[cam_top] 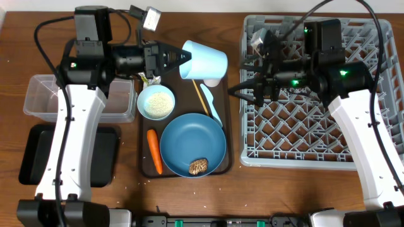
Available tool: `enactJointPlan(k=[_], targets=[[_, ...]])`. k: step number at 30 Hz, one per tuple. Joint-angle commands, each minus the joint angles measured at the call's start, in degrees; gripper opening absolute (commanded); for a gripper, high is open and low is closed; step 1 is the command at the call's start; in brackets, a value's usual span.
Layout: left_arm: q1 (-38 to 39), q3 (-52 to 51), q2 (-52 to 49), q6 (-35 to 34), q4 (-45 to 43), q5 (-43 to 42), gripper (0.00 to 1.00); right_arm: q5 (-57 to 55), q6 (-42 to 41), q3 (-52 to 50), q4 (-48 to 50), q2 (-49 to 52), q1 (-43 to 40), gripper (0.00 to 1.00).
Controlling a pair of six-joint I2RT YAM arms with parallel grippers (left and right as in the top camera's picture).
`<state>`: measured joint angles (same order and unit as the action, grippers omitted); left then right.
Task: Sort waste into correct bins and load items into the dishwasher rack
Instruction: 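Lift the blue cup with the left gripper toward the right gripper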
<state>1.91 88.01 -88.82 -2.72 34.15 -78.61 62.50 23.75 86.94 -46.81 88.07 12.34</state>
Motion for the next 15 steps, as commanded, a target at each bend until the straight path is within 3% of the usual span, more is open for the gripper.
enactJointPlan(k=[1, 15], targets=[[-0.3, 0.3, -0.2, 1.2, -0.6, -9.3, 0.06, 14.8, 7.0, 0.6, 2.2, -1.2, -0.4, 0.89], [1.7, 0.3, -0.1, 0.0, -3.5, -11.5, 0.06, 22.4, 6.5, 0.6, 15.8, -2.1, 3.3, 0.93]])
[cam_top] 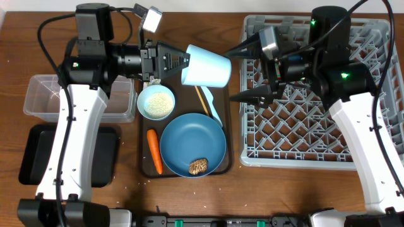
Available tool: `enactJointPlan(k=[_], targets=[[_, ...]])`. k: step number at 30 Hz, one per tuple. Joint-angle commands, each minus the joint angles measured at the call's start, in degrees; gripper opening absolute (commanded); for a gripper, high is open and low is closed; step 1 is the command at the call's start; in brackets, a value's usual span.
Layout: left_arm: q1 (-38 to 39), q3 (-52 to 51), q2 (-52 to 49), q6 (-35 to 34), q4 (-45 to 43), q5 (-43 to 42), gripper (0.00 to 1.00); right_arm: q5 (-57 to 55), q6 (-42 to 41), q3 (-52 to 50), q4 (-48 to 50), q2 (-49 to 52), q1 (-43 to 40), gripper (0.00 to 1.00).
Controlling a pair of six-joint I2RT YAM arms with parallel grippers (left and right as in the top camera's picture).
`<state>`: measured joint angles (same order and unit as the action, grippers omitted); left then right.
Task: Sort waste into correct bins and load items into the dishwasher rack
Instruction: 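Lift the blue cup with the left gripper toward the right gripper, then grasp the blue cup with the right gripper from the left gripper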
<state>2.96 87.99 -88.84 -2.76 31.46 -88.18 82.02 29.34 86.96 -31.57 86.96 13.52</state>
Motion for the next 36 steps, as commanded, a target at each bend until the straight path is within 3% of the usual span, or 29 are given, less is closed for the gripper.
enactJointPlan(k=[1, 5, 16, 20, 28, 29, 30, 33, 36], targets=[[0.7, 0.3, -0.1, -0.1, -1.0, -1.9, 0.06, 2.4, 0.9, 0.6, 1.0, -1.0, 2.7, 0.92], [0.7, 0.3, -0.1, -0.1, -1.4, -1.9, 0.06, -4.0, -3.3, 0.6, 2.3, -1.0, 4.1, 0.86], [0.7, 0.3, -0.1, -0.9, -2.3, -1.9, 0.06, -10.4, -5.1, 0.6, 2.9, -1.0, 6.1, 0.75], [0.7, 0.3, -0.1, -0.9, -2.3, -1.9, 0.06, -10.5, -5.8, 0.6, 3.7, -1.0, 6.3, 0.62], [0.7, 0.3, -0.1, -1.0, -2.3, -1.9, 0.07, -11.7, -8.8, 0.6, 5.1, -1.2, 6.1, 0.53], [0.7, 0.3, -0.1, -1.0, -2.3, -1.9, 0.11, -12.5, -9.7, 0.6, 5.3, -1.2, 6.0, 0.52], [0.7, 0.3, -0.1, -0.9, -2.3, -1.9, 0.29, -13.4, -10.3, 0.6, 5.3, -1.3, 5.8, 0.51], [0.7, 0.3, -0.1, -0.9, -2.3, -1.8, 0.63, -16.5, -12.8, 0.6, 5.3, -1.8, 4.6, 0.5], [0.6, 0.3, -0.1, -0.9, -2.3, -1.1, 0.75, -19.8, -16.3, 0.6, 5.2, -2.7, 2.6, 0.49]])
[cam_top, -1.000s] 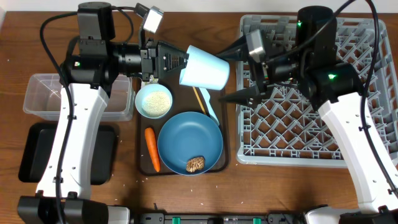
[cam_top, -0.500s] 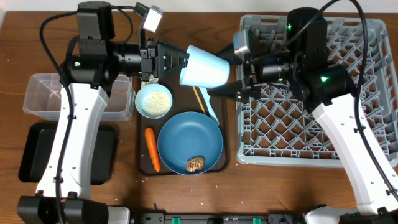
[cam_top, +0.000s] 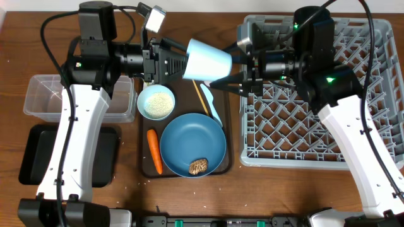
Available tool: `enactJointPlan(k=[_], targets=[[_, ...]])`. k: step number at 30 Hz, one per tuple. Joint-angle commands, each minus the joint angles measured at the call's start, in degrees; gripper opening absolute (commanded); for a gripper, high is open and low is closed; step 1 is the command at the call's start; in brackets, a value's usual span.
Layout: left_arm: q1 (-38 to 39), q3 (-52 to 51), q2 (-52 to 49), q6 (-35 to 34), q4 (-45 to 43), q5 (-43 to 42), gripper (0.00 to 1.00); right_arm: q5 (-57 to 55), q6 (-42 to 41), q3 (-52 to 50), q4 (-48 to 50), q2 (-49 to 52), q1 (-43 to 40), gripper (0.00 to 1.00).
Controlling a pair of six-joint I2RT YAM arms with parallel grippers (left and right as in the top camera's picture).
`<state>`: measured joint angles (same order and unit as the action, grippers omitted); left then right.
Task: Sort waste into correct bins and load items into the dishwasher rack
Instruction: 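Grasp the blue cup with the right gripper from the left gripper, then carry the blue cup with the right gripper into the dish rack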
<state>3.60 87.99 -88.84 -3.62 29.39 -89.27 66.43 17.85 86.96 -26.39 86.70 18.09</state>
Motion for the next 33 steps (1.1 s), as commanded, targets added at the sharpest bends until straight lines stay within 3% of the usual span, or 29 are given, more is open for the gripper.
enactJointPlan(k=[1, 7, 12, 21, 28, 33], targets=[[0.0, 0.3, -0.1, 0.0, -0.2, 0.5, 0.77, -5.2, -6.1, 0.6, -0.1, -2.7, -2.8, 0.49], [0.0, 0.3, -0.1, -0.1, -0.2, 5.7, 0.83, -11.9, -12.8, 0.6, -7.1, -4.3, -10.3, 0.49], [0.0, 0.3, -0.1, -0.1, -0.2, 7.5, 0.84, -27.4, -20.6, 0.6, -20.5, -4.7, -16.9, 0.45], [0.0, 0.3, -0.1, -0.1, -0.2, 7.5, 0.84, -49.4, -23.6, 1.9, -44.3, -4.9, -26.1, 0.4], [0.0, 0.3, -0.1, -0.1, -0.1, 7.5, 0.84, -63.1, -25.3, 1.9, -52.5, -4.7, -33.0, 0.4], [0.0, 0.3, -0.1, -0.1, -0.1, 7.5, 0.84, -65.1, -26.2, 1.9, -52.5, -4.1, -36.5, 0.41]])
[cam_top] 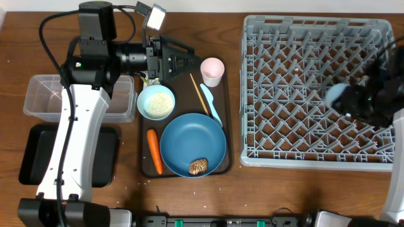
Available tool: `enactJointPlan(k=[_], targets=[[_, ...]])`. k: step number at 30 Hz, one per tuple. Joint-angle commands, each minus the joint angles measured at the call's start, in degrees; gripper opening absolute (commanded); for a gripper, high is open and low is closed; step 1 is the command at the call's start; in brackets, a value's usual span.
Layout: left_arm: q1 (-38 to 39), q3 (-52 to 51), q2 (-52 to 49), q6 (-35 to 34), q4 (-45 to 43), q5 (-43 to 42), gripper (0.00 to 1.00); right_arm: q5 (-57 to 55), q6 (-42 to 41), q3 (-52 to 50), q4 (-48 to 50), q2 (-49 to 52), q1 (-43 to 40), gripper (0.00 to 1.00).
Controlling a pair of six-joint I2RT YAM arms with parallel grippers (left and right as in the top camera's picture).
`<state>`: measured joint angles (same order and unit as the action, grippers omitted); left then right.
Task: Sort waste into correct bins and load items into the dishwasher rack
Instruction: 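Carry the blue cup with the right gripper into the dish rack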
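A light blue cup (334,94) shows as a blur over the right part of the grey dishwasher rack (297,38). My right gripper (351,101), also blurred, is shut on it at the frame's right edge. My left gripper (187,63) hangs open and empty above the far end of the brown tray (144,165), just left of a pink cup (212,70). On the tray lie a white bowl of rice (156,101), a blue plate (192,142) with a brown scrap (199,166), a carrot (154,151), chopsticks (200,96) and a blue spoon (213,106).
A clear plastic tub (39,94) stands at the left, with a black bin (31,157) in front of it. The rack fills the table's right half. Cables run behind the left arm.
The light blue cup has left my left gripper, which now stands open. My right gripper has it and has moved from the rack's left edge to over its right side. The pink cup is uncovered.
My left gripper held the light blue cup sideways over the tray's far end while the right gripper stood open by the rack. The cup came nearer the rack and the right fingers closed around it. Now the right gripper holds it over the rack.
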<state>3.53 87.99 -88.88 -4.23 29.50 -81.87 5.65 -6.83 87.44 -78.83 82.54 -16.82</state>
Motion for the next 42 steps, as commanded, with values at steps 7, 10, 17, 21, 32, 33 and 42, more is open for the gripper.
enactJointPlan(k=[7, 10, 17, 21, 32, 33, 42], targets=[[0.0, 0.3, -0.1, 0.5, 0.0, 0.1, 0.84, -12.3, -4.7, 1.4, -1.9, 2.9, -3.5, 0.41], [0.0, 0.3, -0.1, 0.5, 0.0, 0.1, 0.84, -14.4, -6.4, 1.4, -1.8, 4.2, -5.1, 0.41], [0.0, 0.3, -0.1, 0.5, 0.0, 0.1, 0.84, -12.5, -6.4, 1.4, -1.6, 6.6, -9.7, 0.42], [0.0, 0.3, -0.1, 0.5, 0.0, 0.1, 0.84, -10.5, -5.9, 1.4, -1.7, 8.1, -12.2, 0.42], [0.0, 0.3, -0.1, 0.5, 0.0, 0.1, 0.84, -3.8, -5.9, 1.4, 1.2, 14.6, -18.1, 0.4], [0.0, 0.3, -0.1, 0.5, 0.0, 0.1, 0.85, -2.6, -5.9, 1.4, 1.7, 15.3, -18.1, 0.4], [0.0, 0.3, -0.1, 0.5, 0.0, 0.1, 0.84, 2.3, -5.8, 1.4, 5.2, 20.3, -18.0, 0.45]])
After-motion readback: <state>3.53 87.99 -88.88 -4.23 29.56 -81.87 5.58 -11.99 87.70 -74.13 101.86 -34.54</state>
